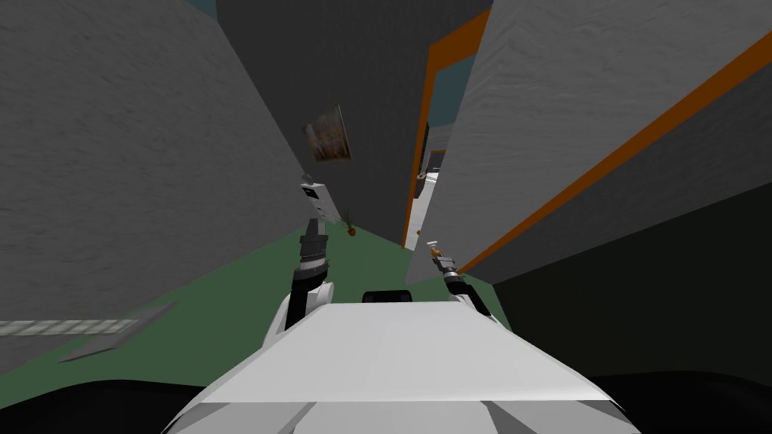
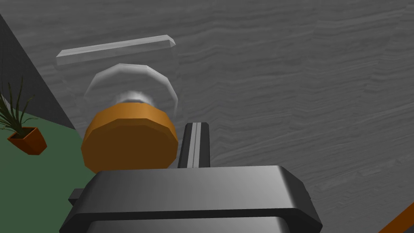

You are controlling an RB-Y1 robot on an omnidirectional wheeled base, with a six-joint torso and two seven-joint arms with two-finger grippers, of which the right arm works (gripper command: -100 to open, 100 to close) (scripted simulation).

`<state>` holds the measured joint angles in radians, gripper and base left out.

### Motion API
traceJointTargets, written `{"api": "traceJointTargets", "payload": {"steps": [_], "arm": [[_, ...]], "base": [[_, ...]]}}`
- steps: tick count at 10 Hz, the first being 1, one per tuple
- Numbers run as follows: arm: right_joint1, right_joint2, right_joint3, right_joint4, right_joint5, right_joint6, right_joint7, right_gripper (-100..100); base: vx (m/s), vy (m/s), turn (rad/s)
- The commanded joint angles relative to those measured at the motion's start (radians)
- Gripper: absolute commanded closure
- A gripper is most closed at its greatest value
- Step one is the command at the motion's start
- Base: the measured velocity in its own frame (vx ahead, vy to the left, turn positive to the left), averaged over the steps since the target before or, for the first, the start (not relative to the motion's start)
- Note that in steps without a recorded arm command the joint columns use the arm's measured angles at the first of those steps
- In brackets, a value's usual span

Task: Pull the door open

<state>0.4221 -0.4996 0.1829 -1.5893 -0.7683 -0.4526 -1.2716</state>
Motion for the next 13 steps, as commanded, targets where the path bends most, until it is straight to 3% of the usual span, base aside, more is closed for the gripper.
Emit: {"api": "traceJointTargets", "payload": {"steps": [1, 13], "arm": [[-0.006, -0.003, 0.03, -0.009, 0.009, -0.012, -0.01, -100], [-0.01, -0.018, 0.06, -0.009, 0.023, -0.039, -0.026, -100]], "base": [[-0.091, -0.045, 0.094], [-0.045, -0.022, 0.03]]}}
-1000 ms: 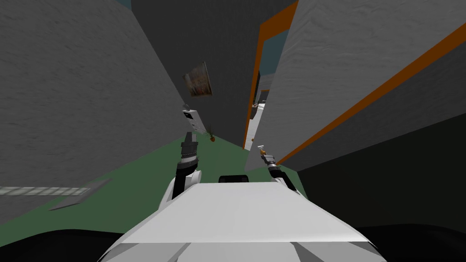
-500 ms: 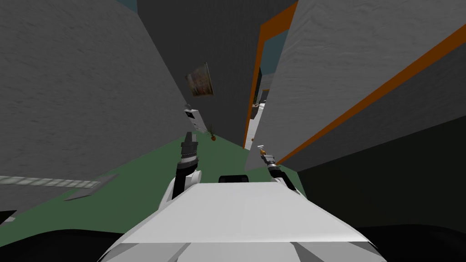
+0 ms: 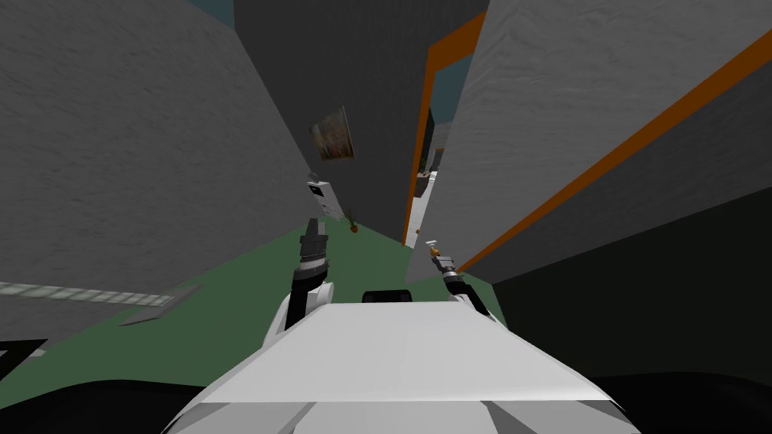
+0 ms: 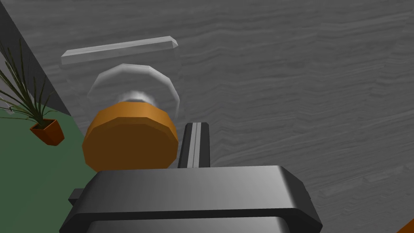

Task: Pull the door open

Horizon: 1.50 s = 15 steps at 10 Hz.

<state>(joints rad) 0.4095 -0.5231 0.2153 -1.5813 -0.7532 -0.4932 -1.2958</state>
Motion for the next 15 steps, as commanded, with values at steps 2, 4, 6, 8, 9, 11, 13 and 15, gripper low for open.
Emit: {"api": "traceJointTargets", "payload": {"steps": [2, 4, 6, 8, 9, 11, 13, 15], "arm": [[0.002, 0.004, 0.031, -0.018, 0.009, -0.001, -0.004, -100], [0.002, 0.003, 0.034, -0.018, 0.01, -0.003, -0.005, -100], [0.001, 0.001, 0.037, -0.018, 0.012, -0.006, -0.007, -100], [0.001, 0.001, 0.037, -0.018, 0.012, -0.006, -0.007, -100], [-0.001, -0.008, 0.01, -0.001, 0.004, -0.008, -0.008, -100], [0.024, -0.05, -0.01, -0.024, -0.036, 0.026, -0.047, -100], [0.023, -0.046, -0.013, -0.001, -0.031, 0.018, -0.039, 100], [0.023, -0.046, -0.013, -0.001, -0.031, 0.018, -0.039, 100]], "base": [[-0.03, -0.014, 0.018], [-0.03, -0.021, 0.021], [-0.044, -0.018, 0.026], [-0.015, -0.006, -0.01], [0.009, -0.034, -0.027], [0.071, 0.067, -0.055], [0.021, 0.0, -0.016], [-0.009, -0.019, 0.01]]}}
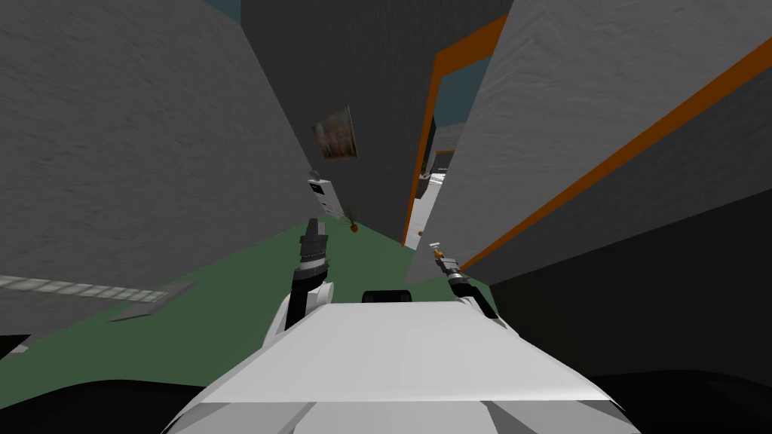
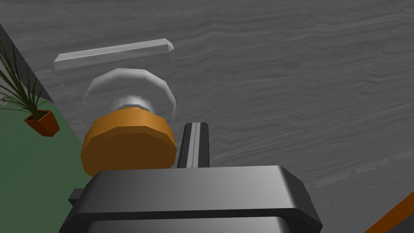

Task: Pull the door open

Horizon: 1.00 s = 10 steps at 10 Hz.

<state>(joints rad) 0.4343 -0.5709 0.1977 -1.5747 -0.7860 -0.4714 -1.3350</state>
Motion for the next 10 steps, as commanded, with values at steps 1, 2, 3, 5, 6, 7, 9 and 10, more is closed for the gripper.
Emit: {"api": "traceJointTargets", "payload": {"steps": [1, 2, 3, 5, 6, 7, 9, 10], "arm": [[-0.002, 0.002, 0.005, -0.007, 0.002, -0.003, 0.0, 100], [-0.002, 0.002, 0.005, -0.007, 0.002, -0.003, 0.0, 100], [-0.002, 0.002, 0.005, -0.007, 0.002, -0.003, 0.0, 100], [-0.002, -0.014, 0.029, -0.004, 0.015, -0.023, -0.014, -100], [-0.002, -0.017, 0.035, -0.005, 0.018, -0.027, -0.017, -100], [-0.003, -0.019, 0.041, -0.006, 0.021, -0.032, -0.02, -100], [-0.004, -0.026, 0.053, -0.008, 0.028, -0.042, -0.026, -100], [-0.004, -0.029, 0.059, -0.009, 0.031, -0.047, -0.029, -100]], "base": [[0.0, 0.0, 0.0], [0.0, 0.0, 0.0], [0.0, 0.0, 0.0], [-0.173, -0.063, 0.171], [-0.186, -0.085, 0.101], [-0.144, -0.044, 0.043], [-0.11, -0.059, 0.044], [-0.082, -0.047, 0.086]]}}
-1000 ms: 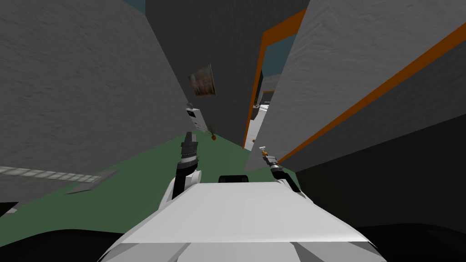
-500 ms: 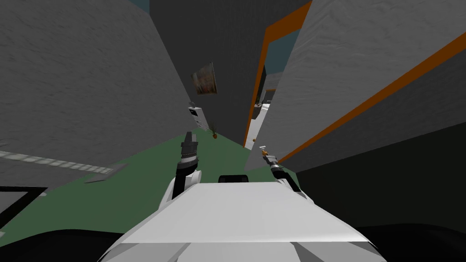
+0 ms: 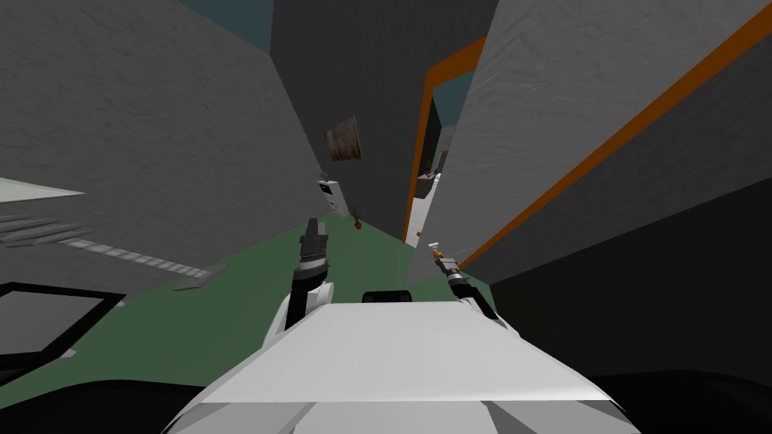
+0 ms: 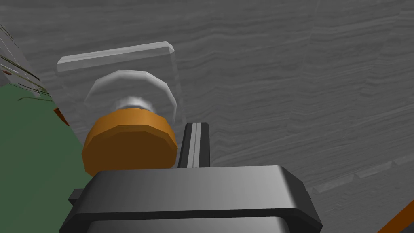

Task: Pull the door open

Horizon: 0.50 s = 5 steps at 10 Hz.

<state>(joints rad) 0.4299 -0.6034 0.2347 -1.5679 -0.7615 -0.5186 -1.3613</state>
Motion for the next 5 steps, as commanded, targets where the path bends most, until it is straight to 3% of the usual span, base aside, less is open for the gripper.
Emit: {"api": "traceJointTargets", "payload": {"steps": [1, 3, 5], "arm": [[0.0, 0.001, 0.029, -0.016, 0.01, -0.005, -0.006, -100], [-0.001, -0.005, 0.041, -0.018, 0.017, -0.015, -0.012, -100], [-0.002, -0.008, 0.047, -0.019, 0.02, -0.02, -0.015, -100]], "base": [[-0.091, -0.047, 0.071], [-0.091, -0.067, 0.093], [-0.059, -0.038, 0.02]]}}
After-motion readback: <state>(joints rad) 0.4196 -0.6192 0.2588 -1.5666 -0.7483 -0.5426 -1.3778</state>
